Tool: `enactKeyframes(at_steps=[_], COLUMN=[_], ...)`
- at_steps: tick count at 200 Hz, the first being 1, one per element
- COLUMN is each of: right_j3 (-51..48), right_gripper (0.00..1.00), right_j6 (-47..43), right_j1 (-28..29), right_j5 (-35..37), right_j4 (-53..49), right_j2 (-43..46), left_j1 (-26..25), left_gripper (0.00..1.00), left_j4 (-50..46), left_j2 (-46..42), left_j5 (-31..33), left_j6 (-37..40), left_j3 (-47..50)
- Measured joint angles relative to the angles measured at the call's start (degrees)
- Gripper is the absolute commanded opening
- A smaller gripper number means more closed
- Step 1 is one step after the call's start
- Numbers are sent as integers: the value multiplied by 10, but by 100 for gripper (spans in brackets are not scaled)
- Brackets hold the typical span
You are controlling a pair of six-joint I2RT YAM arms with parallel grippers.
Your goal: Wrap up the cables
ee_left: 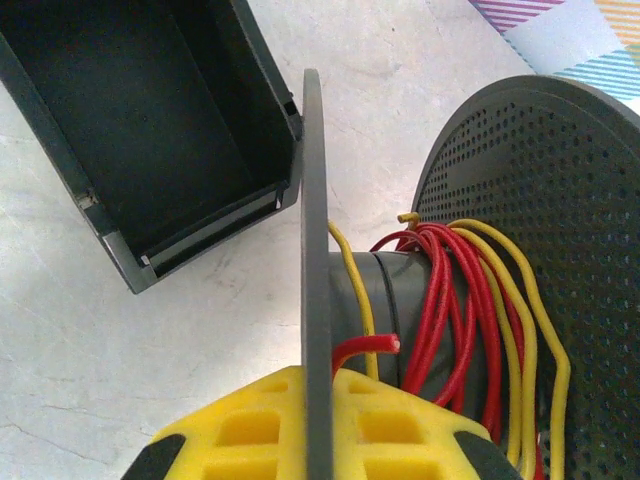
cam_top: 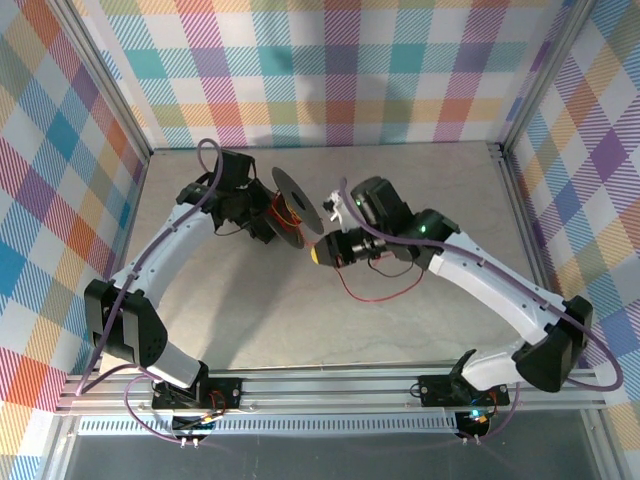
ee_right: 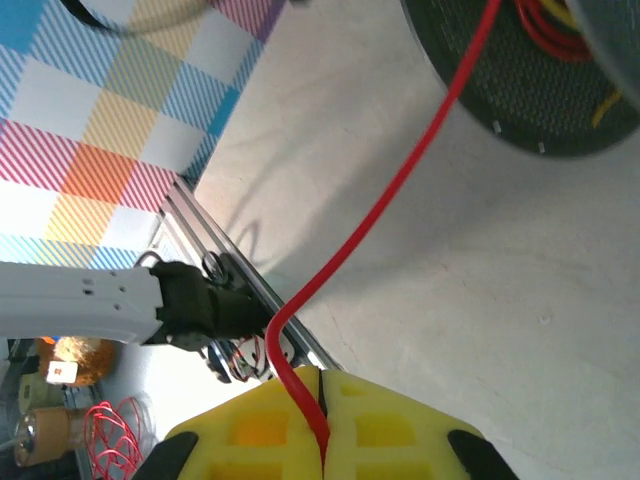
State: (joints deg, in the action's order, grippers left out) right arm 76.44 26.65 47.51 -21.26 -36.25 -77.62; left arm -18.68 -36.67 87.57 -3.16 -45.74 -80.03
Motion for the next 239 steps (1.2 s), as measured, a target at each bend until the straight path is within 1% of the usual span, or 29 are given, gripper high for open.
enactKeyframes(at_steps=[31, 56, 75, 103, 134, 176, 217, 239], right_j3=[-148, -221, -265, -317, -343, -346, -332, -312], right_gripper=[0, 0, 0, 0, 0, 0, 0, 0], right_j6=[29, 46, 59, 70, 70, 68, 61, 57], right_j1=[1, -10, -37, -96, -139, -186, -212, -220], right_j5=[20, 29, 35, 27, 0, -49, -107, -135], right_j4=[82, 134, 173, 239, 305, 389, 445, 457], right_j2=[57, 64, 64, 61, 25, -43, -98, -122], left_j1=[35, 54, 66, 77, 77, 78, 81, 83], left_gripper=[0, 0, 0, 0, 0, 0, 0, 0], left_j4=[-14, -18, -11, -2, 4, 2, 1, -5], left_j2=[-4, -13, -24, -43, -70, -108, -142, -158], left_j5=[-68, -121, -156, -207, -249, -291, -325, -330], left_j6=[-6, -10, -12, -12, -9, 8, 21, 28], left_j3=[0, 1, 5, 16, 29, 52, 80, 85])
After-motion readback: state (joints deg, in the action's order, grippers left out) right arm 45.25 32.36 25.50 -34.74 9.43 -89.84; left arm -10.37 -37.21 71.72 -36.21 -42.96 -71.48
